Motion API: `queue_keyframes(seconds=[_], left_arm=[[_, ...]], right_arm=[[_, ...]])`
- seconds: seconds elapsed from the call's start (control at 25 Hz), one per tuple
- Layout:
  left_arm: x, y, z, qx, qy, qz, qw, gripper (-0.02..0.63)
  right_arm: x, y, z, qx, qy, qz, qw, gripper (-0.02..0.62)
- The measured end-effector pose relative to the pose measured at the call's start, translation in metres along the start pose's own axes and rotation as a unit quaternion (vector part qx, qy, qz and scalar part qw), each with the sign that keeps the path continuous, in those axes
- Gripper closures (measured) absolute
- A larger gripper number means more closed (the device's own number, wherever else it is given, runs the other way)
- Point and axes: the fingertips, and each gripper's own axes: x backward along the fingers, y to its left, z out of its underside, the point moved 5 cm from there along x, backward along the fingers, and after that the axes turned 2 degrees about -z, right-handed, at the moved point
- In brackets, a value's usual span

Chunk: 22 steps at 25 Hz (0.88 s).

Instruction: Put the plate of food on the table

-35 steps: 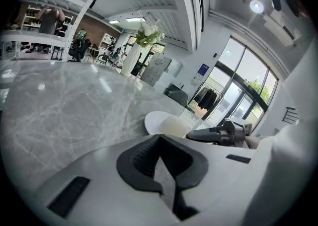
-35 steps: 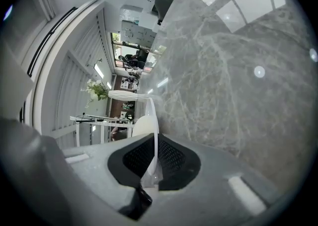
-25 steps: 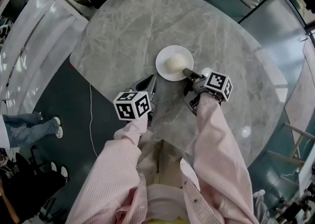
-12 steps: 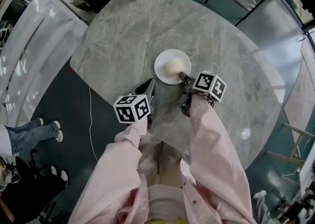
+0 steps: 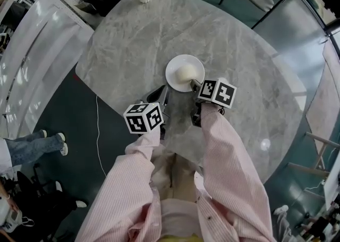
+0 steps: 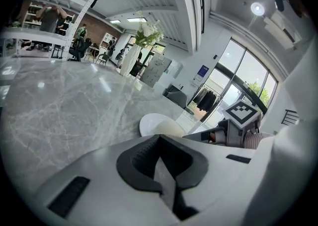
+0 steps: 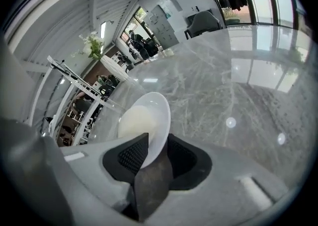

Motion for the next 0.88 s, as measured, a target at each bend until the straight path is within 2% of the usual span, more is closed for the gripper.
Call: queue_keyframes(seconds=[0.24, 0.4, 0.56, 0.76, 0.88], left_arm=[[0.0, 0.0, -0.001, -0.001, -0.001, 0.0, 1.0, 0.614], [0.0, -0.003, -0.001, -0.001, -0.001, 0.002, 1.0, 0.614], [0.002, -0.003, -0.001, -0.002, -0.001, 0.002, 1.0, 0.614], [0.006, -0.006, -0.001, -0.006, -0.003, 0.0, 1.0, 0.614], [0.01, -0.008, -0.004, -0.014, -0.007, 0.001, 0.9999, 0.614]], right_arm=[[0.0, 0.004, 0.002, 0.046, 0.0, 0.035, 0.998, 0.467], [0.001, 0.007, 0.004, 0.071, -0.005, 0.051, 0.996, 0.423], [0.003, 0.007, 0.005, 0.086, -0.007, 0.064, 0.994, 0.42], [0.013, 0.007, 0.006, 0.081, -0.019, 0.04, 0.996, 0.419], [0.022, 0.011, 0.005, 0.098, -0.024, 0.026, 0.995, 0.424]])
